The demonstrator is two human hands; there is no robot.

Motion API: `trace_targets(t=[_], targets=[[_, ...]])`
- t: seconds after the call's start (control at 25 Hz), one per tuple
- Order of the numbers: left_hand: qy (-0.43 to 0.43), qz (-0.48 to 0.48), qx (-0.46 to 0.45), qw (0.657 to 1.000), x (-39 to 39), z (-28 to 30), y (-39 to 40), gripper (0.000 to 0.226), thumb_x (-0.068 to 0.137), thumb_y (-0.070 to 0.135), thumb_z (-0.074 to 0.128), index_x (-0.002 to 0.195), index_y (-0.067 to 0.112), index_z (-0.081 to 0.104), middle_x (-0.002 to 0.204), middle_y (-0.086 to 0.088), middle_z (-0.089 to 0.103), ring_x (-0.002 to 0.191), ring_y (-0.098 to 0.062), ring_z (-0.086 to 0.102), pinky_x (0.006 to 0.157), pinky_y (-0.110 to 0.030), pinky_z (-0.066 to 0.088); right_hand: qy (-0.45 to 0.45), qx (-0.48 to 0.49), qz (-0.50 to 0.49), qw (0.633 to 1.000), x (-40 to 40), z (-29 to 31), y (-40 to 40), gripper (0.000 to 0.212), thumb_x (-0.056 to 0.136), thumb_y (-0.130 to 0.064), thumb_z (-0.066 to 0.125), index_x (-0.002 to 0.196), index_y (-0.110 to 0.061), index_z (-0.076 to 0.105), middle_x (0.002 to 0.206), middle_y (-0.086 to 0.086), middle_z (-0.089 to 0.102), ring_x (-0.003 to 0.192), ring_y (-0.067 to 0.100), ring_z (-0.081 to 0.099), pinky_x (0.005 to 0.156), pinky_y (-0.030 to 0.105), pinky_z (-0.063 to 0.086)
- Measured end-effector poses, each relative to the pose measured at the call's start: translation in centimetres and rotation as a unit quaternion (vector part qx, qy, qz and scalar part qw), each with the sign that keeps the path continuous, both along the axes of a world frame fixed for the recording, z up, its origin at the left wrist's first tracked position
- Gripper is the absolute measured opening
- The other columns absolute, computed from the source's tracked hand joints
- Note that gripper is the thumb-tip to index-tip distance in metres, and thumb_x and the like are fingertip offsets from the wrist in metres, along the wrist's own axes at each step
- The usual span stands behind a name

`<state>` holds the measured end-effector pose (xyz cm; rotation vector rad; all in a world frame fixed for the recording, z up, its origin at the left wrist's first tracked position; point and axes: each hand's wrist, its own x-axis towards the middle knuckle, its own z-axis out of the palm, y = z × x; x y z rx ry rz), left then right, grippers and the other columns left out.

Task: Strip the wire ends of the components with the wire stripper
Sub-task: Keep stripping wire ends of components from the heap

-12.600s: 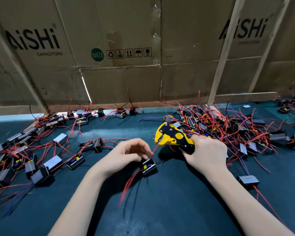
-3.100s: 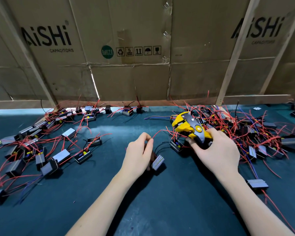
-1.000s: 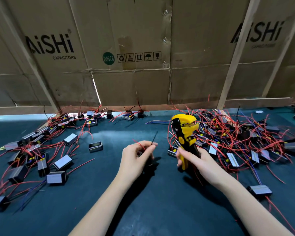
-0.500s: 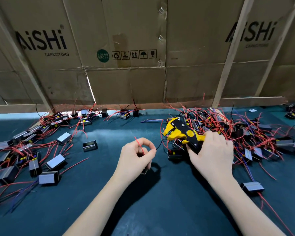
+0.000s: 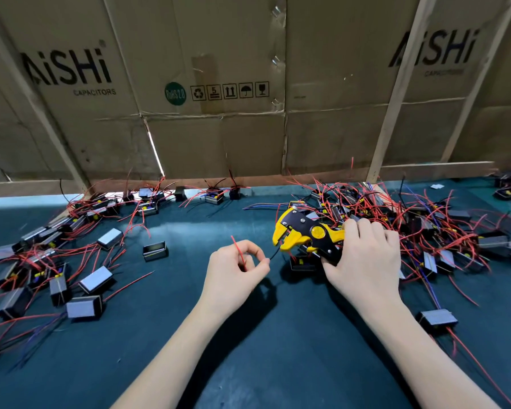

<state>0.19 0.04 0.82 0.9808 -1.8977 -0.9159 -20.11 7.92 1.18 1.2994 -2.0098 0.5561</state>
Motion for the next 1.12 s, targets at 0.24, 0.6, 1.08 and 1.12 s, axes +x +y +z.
trace_targets(t=[0.24,0.6,1.08,1.12], targets=[[-0.016,0.001,-0.023,1.0,0.0,0.0,0.0,0.016,0.08,0.009,0.07,0.068,0.016,0.062,0.04,0.007,0.041,0.044,-0.01,0.032,0.052,-0.02,0.033,0.03,-0.011,0.019,0.999,-0.4,0.0,-0.1,0.047,0.057,-0.04,0.081,0.083,-0.006,0.06,0.079,0.011,0.061,0.075,0.032,0.057,0.07,0.04,0.033],[-0.031,-0.016,-0.014,0.999,0.2,0.3,0.2,0.016,0.081,0.009,0.069,0.068,0.015,0.062,0.04,0.008,0.04,0.043,-0.012,0.033,0.054,-0.026,0.036,0.042,-0.003,0.029,0.999,-0.7,-0.4,-0.2,0.041,0.057,-0.041,0.08,0.069,-0.01,0.055,0.066,0.007,0.057,0.063,0.03,0.056,0.066,0.038,0.032],[0.04,-0.176,0.135,0.974,1.5,0.4,-1.2,0.009,0.093,0.017,0.065,0.1,0.011,0.066,0.067,0.0,0.067,0.067,-0.011,0.062,0.068,-0.016,0.046,-0.054,0.116,-0.017,0.992,-1.1,0.0,-0.3,0.042,0.063,-0.055,0.076,0.072,-0.015,0.064,0.069,0.006,0.066,0.068,0.028,0.065,0.066,0.034,0.032],[0.062,-0.197,0.163,0.965,1.7,0.3,-1.4,0.015,0.094,0.018,0.062,0.106,0.01,0.066,0.076,-0.003,0.071,0.076,-0.013,0.066,0.072,-0.018,0.049,-0.06,0.127,-0.04,0.989,-1.2,0.1,-0.2,0.044,0.067,-0.061,0.07,0.075,-0.019,0.066,0.072,0.004,0.066,0.072,0.028,0.065,0.063,0.032,0.031]])
